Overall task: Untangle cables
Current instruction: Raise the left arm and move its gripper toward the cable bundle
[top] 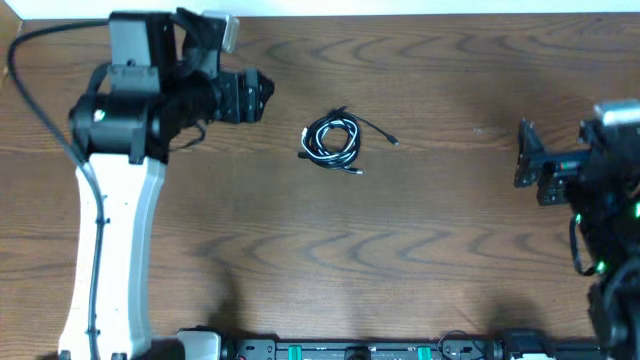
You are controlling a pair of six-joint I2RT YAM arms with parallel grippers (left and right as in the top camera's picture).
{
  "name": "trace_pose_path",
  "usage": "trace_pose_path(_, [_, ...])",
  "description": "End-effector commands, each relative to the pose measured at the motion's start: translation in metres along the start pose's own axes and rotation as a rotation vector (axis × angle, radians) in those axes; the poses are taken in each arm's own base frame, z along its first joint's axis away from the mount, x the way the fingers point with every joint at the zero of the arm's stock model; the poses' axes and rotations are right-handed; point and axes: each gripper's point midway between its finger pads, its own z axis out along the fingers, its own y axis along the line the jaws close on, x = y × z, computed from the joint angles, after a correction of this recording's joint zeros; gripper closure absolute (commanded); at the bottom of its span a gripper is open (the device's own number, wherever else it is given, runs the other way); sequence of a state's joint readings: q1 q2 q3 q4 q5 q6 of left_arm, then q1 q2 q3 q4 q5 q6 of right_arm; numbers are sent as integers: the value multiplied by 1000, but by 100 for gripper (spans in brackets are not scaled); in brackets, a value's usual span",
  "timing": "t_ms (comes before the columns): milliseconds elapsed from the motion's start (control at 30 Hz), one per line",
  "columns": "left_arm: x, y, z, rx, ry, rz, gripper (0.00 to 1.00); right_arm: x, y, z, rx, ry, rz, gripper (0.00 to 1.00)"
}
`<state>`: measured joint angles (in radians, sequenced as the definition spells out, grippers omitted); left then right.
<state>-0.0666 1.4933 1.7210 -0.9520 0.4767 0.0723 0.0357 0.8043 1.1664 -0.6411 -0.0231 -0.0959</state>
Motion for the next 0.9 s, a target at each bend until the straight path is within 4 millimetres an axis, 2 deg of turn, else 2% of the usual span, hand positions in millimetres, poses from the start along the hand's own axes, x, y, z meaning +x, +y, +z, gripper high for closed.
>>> trace_pose_path(0, [-8, -2, 27, 89, 18, -115, 77, -6, 1, 8, -23, 84, -28, 1])
trace_pose_path(33, [-6, 2, 37, 87, 38, -159, 87, -5, 2, 12, -33, 102, -27, 1])
trace_pose_path(67, [-3, 6, 46, 85, 59, -197, 92, -3, 7, 15, -60, 113, -24, 1])
trace_pose_path(233, [18, 28, 97, 69, 174, -332, 92, 4, 57, 15, -354, 144, 13, 1])
trace_pose_path(367, [42, 32, 134, 62, 276, -429, 89, 10, 61, 20, -381, 170, 21, 3])
trace_pose_path(433, [54, 29, 153, 64, 325, -445, 78, 13, 61, 24, -381, 187, 38, 4])
trace_pose_path(633, [97, 9, 202, 80, 478, -429, 75, 32, 63, 38, -383, 283, 95, 5])
trace_pose_path(733, [126, -3, 223, 75, 577, -447, 69, 42, 63, 44, -386, 327, 105, 6])
trace_pose_path(833, [160, -13, 232, 59, 701, -458, 69, 51, 64, 48, -386, 368, 123, 9])
trace_pose_path(867, [174, -17, 233, 50, 751, -463, 74, 54, 64, 48, -387, 385, 126, 9])
